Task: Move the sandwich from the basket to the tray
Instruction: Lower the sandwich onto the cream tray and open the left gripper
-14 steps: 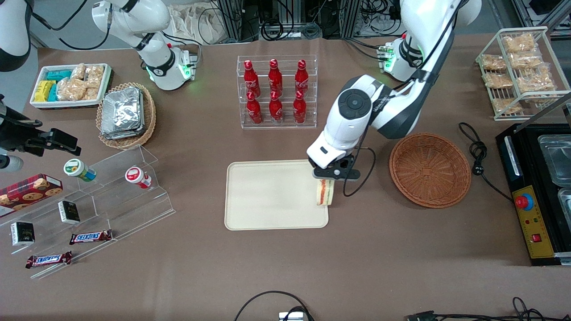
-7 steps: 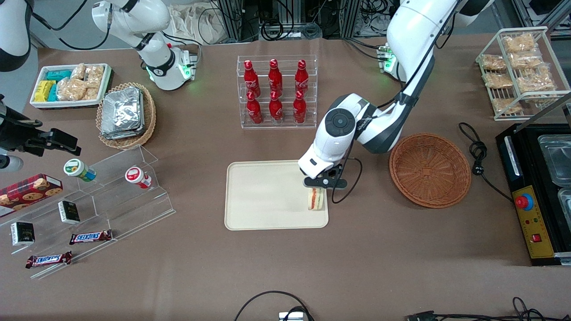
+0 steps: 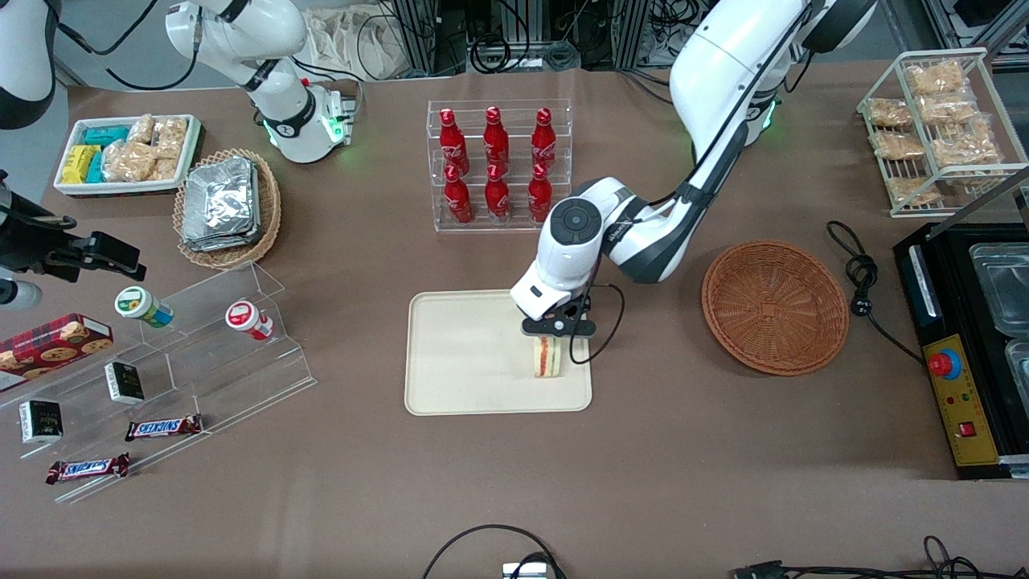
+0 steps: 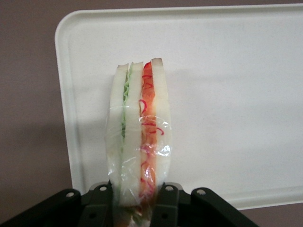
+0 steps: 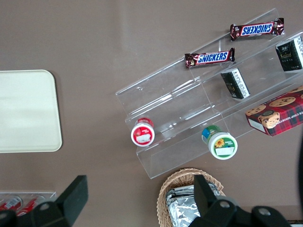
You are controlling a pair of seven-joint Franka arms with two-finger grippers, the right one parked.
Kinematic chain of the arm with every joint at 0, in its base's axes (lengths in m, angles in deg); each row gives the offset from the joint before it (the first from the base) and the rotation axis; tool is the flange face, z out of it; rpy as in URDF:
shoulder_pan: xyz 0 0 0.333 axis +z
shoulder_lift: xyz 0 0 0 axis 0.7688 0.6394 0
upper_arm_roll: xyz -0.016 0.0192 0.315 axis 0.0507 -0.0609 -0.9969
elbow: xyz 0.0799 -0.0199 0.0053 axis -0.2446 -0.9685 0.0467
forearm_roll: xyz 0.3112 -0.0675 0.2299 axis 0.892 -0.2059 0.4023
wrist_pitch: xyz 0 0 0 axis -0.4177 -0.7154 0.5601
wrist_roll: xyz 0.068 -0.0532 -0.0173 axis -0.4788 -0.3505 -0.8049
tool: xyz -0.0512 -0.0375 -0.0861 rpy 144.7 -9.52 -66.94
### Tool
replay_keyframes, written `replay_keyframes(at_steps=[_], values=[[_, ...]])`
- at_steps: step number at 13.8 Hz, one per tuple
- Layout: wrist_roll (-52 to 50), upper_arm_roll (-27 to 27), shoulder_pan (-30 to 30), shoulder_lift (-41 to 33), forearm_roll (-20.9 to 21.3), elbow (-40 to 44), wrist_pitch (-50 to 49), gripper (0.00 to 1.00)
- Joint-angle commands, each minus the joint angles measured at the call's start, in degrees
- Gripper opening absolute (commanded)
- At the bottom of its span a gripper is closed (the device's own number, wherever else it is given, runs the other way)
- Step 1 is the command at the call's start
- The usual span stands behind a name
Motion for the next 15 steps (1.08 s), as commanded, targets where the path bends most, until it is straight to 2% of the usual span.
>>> replay_keyframes(at_steps=[1, 4, 8, 9, 11, 12, 15], values=[[-1.42, -0.38, -0.71, 1.58, 1.79, 2.00, 0.03, 0.30], [-2.64, -0.38, -1.14, 2.55, 4.77, 2.00, -0.06, 0.34], [-2.74, -0.38, -1.67, 3.26, 5.22, 2.00, -0.05, 0.41], [-2.65, -0.38, -1.67, 3.26, 5.22, 2.00, 0.03, 0.48], [-2.65, -0.38, -1.67, 3.26, 5.22, 2.00, 0.03, 0.69], [-2.91, -0.47, -1.67, 3.17, 5.13, 2.09, -0.05, 0.76], [-5.90, -0.56, -1.15, 2.64, 5.22, 3.93, -0.23, 0.82]])
